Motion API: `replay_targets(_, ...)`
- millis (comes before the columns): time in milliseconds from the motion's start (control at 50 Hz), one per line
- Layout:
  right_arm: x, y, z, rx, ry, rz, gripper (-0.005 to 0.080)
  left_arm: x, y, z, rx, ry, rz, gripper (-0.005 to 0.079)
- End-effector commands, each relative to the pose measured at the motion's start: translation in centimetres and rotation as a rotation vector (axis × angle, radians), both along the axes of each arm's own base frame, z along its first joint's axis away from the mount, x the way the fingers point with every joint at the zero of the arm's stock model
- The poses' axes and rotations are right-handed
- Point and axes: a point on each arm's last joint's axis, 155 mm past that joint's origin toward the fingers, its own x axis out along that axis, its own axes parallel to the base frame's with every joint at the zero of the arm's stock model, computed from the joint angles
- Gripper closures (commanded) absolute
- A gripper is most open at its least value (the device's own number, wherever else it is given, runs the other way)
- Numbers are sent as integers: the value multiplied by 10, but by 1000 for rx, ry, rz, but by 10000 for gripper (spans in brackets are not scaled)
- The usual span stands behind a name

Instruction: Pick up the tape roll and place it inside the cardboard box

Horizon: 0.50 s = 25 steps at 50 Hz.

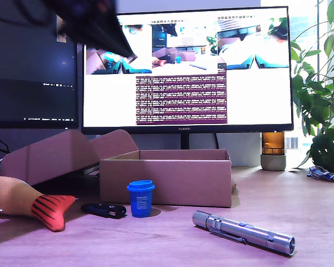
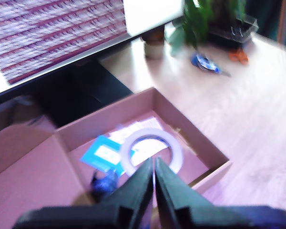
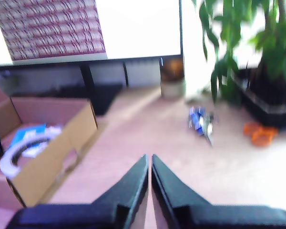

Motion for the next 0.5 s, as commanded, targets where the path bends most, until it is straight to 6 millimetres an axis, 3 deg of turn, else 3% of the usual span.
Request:
replay_targets(0, 0, 0, -6, 1, 19, -1, 763, -3, 14, -15, -9, 16, 41, 759)
replay_targets(480, -15, 0, -61, 1, 247, -1, 763, -20, 106, -29, -129, -80, 304, 759)
